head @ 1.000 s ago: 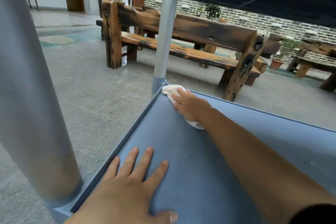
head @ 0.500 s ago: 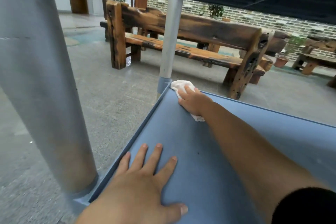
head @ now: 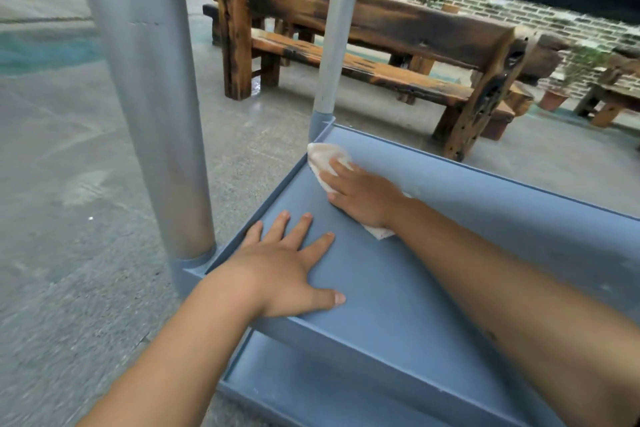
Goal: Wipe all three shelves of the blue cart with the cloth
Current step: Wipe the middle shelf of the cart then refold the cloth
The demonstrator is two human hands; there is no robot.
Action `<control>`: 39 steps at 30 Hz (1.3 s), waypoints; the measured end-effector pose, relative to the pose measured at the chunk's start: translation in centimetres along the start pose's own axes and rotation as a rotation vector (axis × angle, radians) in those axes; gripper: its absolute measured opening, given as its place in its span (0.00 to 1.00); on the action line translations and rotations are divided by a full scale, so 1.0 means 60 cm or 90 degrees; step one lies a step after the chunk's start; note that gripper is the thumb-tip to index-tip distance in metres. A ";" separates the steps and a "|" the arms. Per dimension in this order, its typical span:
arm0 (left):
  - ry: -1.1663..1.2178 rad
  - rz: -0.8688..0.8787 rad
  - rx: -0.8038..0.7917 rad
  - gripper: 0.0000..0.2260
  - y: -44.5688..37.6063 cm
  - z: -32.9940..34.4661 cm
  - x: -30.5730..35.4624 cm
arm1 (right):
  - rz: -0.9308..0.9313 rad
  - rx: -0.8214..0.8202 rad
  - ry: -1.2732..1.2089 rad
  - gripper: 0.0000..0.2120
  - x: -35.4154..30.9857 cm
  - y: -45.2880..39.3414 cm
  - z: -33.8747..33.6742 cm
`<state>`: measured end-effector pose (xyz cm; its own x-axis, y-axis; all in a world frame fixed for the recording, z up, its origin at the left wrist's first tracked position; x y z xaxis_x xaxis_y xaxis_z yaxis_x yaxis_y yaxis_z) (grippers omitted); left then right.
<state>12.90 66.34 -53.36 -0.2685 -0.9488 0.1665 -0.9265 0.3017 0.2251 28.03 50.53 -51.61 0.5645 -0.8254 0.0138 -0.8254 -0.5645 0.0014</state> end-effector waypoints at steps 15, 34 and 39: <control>0.010 0.039 0.532 0.25 0.095 -0.032 0.015 | -0.050 0.098 -0.006 0.31 -0.061 0.060 -0.010; 0.022 -0.102 0.453 0.47 0.099 0.011 0.003 | -0.115 0.009 -0.320 0.27 -0.152 0.110 -0.044; 0.079 -0.087 0.478 0.49 0.104 0.013 0.002 | -0.169 -0.032 -0.342 0.21 -0.190 0.148 -0.038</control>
<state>6.88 68.02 -52.67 -0.1483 -0.9423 0.3000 -0.8915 -0.0040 -0.4530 14.27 54.98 -49.48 0.6651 -0.5535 -0.5012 -0.6474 -0.7620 -0.0177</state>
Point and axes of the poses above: each hand's wrist, its own y-axis away from the middle knuckle, its own z-axis out of the palm, x = y × z, the point moved 2 cm from there along -y, towards the middle knuckle, and after that the axes turned 4 degrees about x, right-handed, at the moved point
